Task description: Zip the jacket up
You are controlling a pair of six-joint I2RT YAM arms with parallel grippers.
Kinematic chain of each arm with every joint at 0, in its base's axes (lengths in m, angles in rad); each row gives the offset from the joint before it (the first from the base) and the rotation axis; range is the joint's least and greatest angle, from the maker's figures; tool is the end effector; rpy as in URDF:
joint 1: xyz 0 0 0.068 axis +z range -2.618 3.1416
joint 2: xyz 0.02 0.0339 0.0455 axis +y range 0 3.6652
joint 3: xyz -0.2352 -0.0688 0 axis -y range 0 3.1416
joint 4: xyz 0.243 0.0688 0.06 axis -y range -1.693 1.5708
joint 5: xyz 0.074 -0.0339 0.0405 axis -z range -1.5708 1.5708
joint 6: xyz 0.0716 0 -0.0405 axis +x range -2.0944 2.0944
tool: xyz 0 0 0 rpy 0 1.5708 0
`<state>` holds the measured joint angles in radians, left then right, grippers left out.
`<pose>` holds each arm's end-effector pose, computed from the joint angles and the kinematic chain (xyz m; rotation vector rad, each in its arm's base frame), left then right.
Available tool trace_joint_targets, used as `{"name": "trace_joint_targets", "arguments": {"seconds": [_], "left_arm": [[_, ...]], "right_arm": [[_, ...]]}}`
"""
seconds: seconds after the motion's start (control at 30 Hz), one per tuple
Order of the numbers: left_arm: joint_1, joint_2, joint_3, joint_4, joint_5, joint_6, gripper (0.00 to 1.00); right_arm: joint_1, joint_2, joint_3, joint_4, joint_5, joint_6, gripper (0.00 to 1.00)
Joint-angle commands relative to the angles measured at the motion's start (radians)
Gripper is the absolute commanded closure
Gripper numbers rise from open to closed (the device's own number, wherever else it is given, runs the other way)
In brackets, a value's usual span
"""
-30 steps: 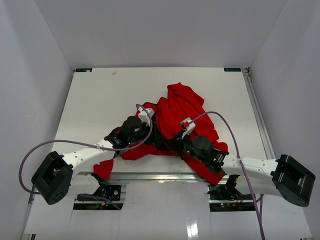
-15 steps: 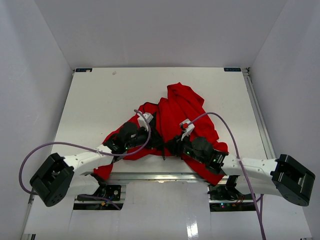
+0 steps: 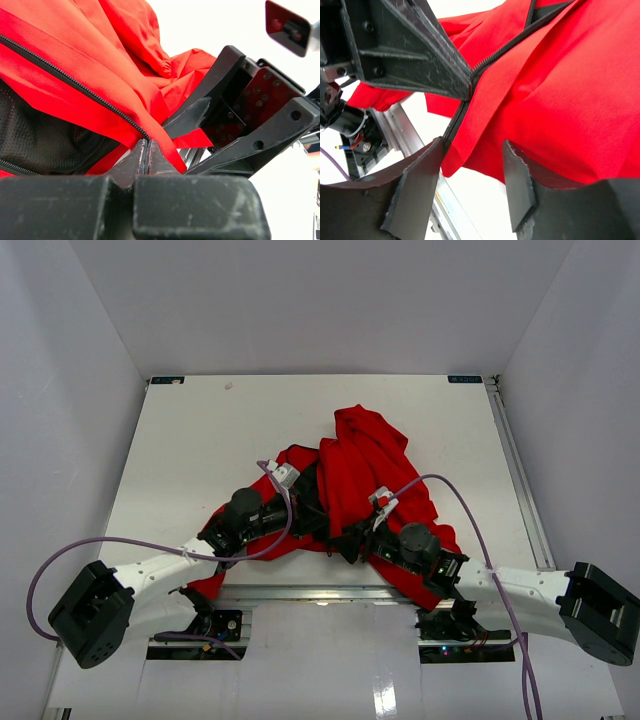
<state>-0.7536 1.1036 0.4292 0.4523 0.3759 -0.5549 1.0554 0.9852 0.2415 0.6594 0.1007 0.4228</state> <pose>0.1851 -0.2097 0.1877 0.4867 1.9042 -1.2385 0.1315 0.2176 0.1769 -0.4699 1.6977 1.0239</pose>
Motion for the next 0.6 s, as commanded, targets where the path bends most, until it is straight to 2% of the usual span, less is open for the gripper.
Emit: {"name": "trace_joint_targets", "arguments": {"seconds": [0.0, 0.57], "left_arm": [[0.000, -0.007, -0.010, 0.073, 0.059, 0.004, 1.00], [0.000, -0.026, -0.056, 0.201, 0.150, -0.005, 1.00]], "right_arm": [[0.003, -0.014, -0.024, 0.076, -0.036, 0.001, 0.41], [0.002, 0.031, -0.069, 0.253, -0.126, -0.018, 0.53]]}}
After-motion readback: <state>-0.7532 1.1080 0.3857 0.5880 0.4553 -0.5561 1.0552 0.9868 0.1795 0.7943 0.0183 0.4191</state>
